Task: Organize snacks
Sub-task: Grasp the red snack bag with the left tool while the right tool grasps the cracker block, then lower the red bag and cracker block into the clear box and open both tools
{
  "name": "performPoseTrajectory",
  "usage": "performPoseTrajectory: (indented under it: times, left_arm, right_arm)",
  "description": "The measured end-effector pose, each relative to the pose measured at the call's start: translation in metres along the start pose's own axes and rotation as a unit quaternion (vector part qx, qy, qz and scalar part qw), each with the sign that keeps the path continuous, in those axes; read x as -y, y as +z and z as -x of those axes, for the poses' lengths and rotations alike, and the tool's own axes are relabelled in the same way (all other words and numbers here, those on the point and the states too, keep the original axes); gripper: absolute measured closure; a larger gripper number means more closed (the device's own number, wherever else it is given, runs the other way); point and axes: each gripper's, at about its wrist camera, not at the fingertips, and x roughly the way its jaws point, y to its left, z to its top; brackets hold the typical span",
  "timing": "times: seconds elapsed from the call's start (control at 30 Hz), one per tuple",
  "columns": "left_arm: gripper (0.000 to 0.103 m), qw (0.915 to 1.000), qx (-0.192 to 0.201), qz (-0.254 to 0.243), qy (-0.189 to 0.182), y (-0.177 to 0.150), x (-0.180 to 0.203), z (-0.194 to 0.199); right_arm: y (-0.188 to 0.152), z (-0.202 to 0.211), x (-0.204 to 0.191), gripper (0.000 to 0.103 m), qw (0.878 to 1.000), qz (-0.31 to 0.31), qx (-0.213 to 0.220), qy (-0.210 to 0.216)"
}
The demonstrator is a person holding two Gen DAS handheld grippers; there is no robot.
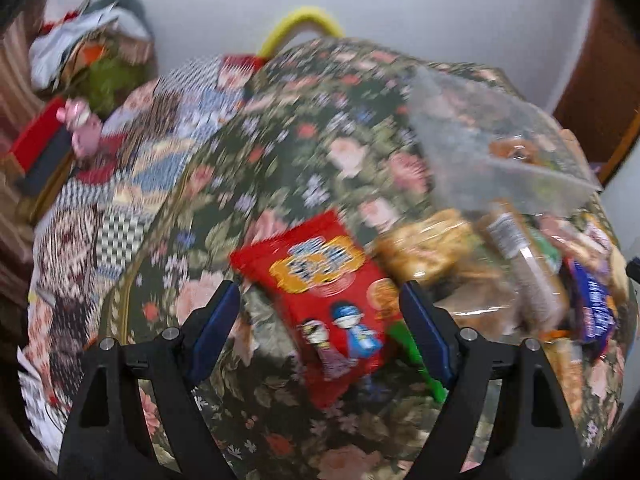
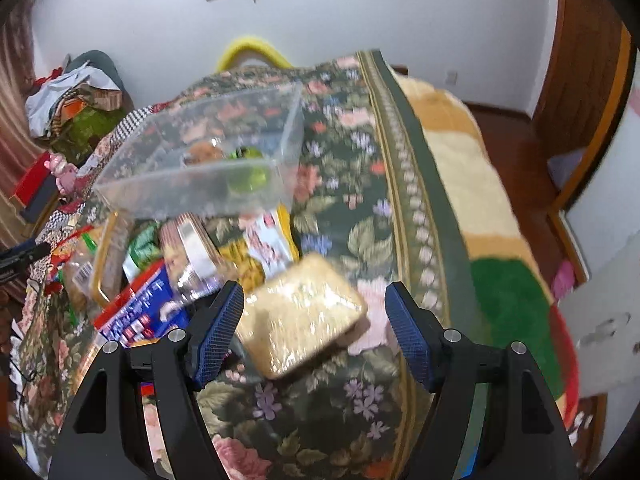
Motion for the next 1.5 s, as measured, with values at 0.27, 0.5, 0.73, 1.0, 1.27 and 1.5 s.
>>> performPoseTrajectory:
  times: [0.27,0.5,0.73,1.0,1.27,1.5]
  left_arm:
    - [0.020,0.9995,-0.024,-0.001,-0.022,0.003,0.007,-0.033]
    - [0.017,0.9990,-0.034,0.017,-0.024,0.010,0.005,-0.057]
    - [0.021,0.9998,-0.013,0.003,-0.013,0.004,0.004,-0.056]
    - [0.034,0.9998,0.004,-0.009,0.015,-0.001,-0.001,-0.041]
    - [0.034,0.9992,0.034,-0.011,0.021,0.007,0.002,-0.012]
    - [0.034,0.9969,0.074,-0.021,0.013,0.023,0.016,0.022]
  right_arm:
    - [-0.004,-0.025,-0.008,0.018,1.000,-0.002,-0.020,0.006]
    - [-0.003,-0.039,-0.016,0.014,1.000,0.005,-0.025,0.002]
    - [-0.009,-0.036,-0.003,0.017,0.999,-0.010,-0.031,0.021]
    - [-0.016,-0.021,0.014,0.044,0.999,-0.009,-0.033,0.008]
    - [-0.008,-0.031,0.018,0.050,0.999,-0.019,-0.027,-0.001]
    - [-0.006,-0.016,0.017,0.051,1.000,-0.008,-0.005,-0.008]
